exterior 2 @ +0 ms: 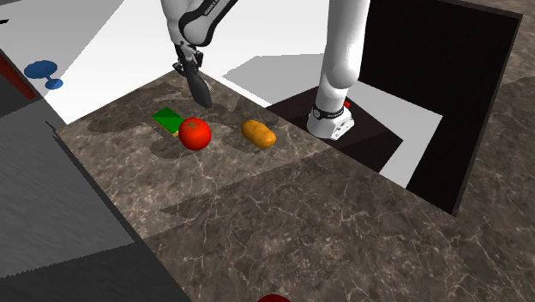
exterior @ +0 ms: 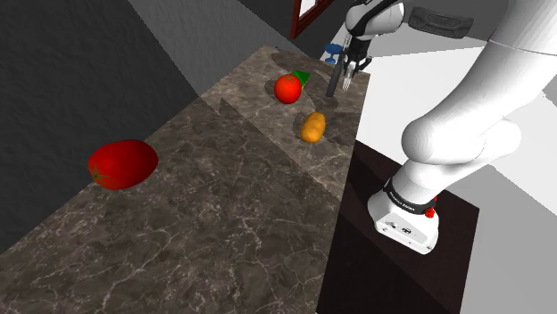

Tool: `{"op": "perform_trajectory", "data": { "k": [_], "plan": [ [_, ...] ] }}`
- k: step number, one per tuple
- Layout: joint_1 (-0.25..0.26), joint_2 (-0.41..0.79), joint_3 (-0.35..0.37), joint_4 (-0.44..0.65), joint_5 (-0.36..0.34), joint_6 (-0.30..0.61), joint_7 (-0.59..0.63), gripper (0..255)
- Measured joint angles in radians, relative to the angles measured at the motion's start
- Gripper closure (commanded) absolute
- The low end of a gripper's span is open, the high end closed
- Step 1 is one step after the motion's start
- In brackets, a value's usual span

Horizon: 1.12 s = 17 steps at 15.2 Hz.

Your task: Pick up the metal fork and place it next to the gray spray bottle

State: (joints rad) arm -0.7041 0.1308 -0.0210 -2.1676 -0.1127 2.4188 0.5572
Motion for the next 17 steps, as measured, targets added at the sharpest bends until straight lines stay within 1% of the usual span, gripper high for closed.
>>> {"op": "perform_trajectory", "data": {
  "k": [5,11,12,17],
  "plan": [
    [-0.001,0.031,-0.002,-0.012,-0.003,0.049,0.003,255],
    [0.000,0.032,-0.002,-0.015,-0.004,0.057,0.006,255],
    [-0.001,0.033,-0.002,-0.014,-0.004,0.057,0.005,0],
    [0.000,0.027,-0.002,-0.021,-0.004,0.061,0.006,0]
  ]
}}
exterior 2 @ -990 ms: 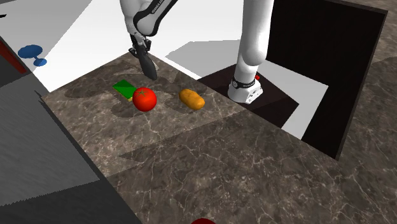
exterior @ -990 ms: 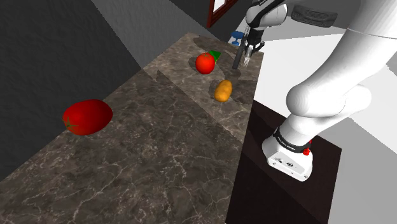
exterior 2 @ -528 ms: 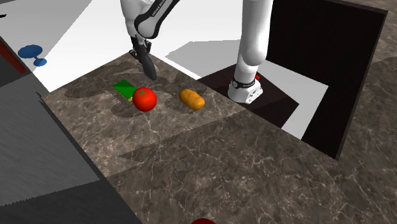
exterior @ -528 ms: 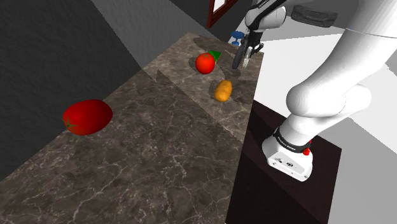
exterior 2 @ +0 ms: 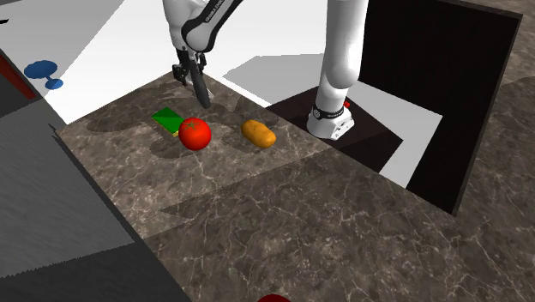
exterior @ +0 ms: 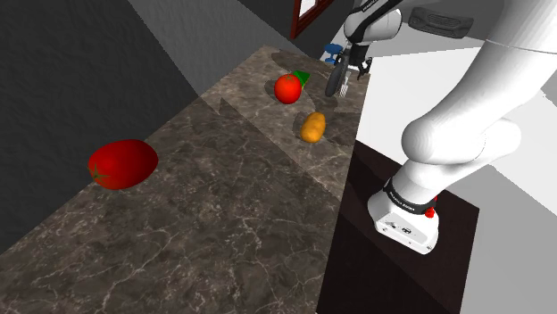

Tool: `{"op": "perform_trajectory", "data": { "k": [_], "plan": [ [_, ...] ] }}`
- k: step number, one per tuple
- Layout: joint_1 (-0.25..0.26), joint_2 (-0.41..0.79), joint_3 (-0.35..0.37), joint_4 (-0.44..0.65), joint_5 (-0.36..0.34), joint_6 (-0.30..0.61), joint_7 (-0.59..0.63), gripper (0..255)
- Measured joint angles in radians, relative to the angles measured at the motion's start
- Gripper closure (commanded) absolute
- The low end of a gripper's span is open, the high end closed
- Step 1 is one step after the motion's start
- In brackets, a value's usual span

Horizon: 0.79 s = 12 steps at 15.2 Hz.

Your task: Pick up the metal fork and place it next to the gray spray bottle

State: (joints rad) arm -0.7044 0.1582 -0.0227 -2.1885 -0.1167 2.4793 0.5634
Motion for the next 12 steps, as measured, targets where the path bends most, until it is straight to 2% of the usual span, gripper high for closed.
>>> {"op": "perform_trajectory", "data": {
  "k": [6,12],
  "plan": [
    [0.005,-0.073,0.005,0.021,0.006,-0.105,-0.004,0],
    [0.004,-0.081,0.005,0.023,0.008,-0.116,-0.007,0]
  ]
}}
